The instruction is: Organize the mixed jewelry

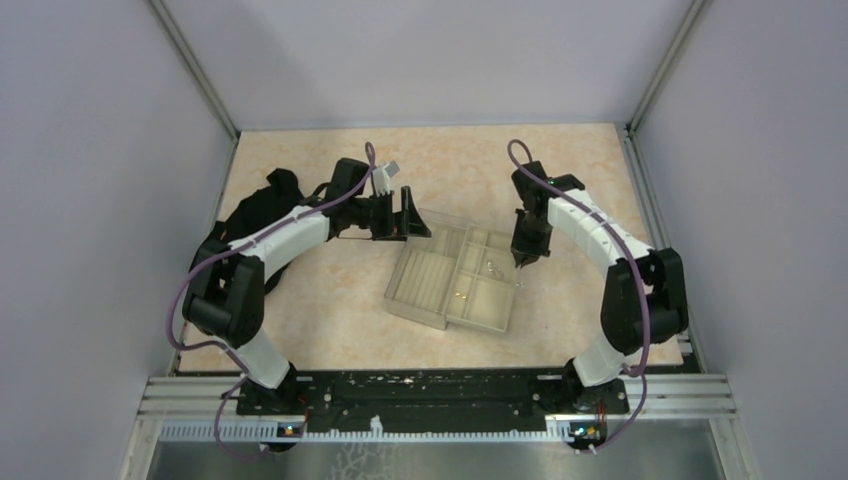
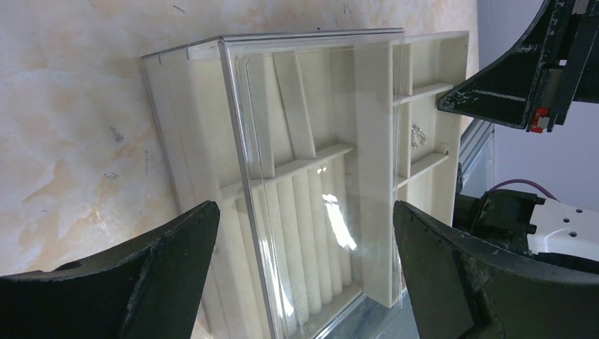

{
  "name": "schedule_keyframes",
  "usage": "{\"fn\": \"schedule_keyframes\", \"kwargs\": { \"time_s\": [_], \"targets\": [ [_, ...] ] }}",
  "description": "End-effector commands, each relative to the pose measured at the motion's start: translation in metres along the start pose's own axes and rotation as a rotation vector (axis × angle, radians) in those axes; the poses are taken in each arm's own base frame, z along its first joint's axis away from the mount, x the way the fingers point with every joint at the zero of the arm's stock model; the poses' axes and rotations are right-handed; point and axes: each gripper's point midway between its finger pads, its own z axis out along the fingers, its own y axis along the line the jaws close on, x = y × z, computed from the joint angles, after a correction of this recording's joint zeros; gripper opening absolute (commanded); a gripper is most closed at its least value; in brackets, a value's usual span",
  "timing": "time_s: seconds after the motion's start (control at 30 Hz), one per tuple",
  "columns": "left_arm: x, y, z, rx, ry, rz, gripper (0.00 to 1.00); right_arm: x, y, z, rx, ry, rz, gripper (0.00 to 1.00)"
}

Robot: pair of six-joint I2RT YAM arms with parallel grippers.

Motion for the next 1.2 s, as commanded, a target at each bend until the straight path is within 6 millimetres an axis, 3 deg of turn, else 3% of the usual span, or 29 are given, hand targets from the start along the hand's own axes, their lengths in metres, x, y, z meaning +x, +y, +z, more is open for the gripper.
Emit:
{"fn": "schedule_keyframes", "kwargs": {
  "time_s": [0.0, 0.37, 0.73, 1.17],
  "targets": [
    [-0.013, -0.008, -0.003, 0.01, -0.033, 0.019, 0.99, -0.005, 0.004, -0.017, -0.066, -0.063, 0.05, 0.0],
    [-0.013, -0.008, -0.003, 0.015, -0.031, 0.021, 0.99, -0.002, 0.012, -0.015, -0.131, -0.045, 0.116, 0.0],
    [-0.011, -0.009, -0.003, 0.023, -0.022, 0.026, 0.99, -0.006, 0.006, -0.015, -0.153, -0.046, 0.133, 0.0],
    [-0.005, -0.01, 0.0, 0.046, 0.0, 0.019, 0.99, -0.007, 0.028, -0.015, -0.248, -0.028, 0.134, 0.0]
  ]
}}
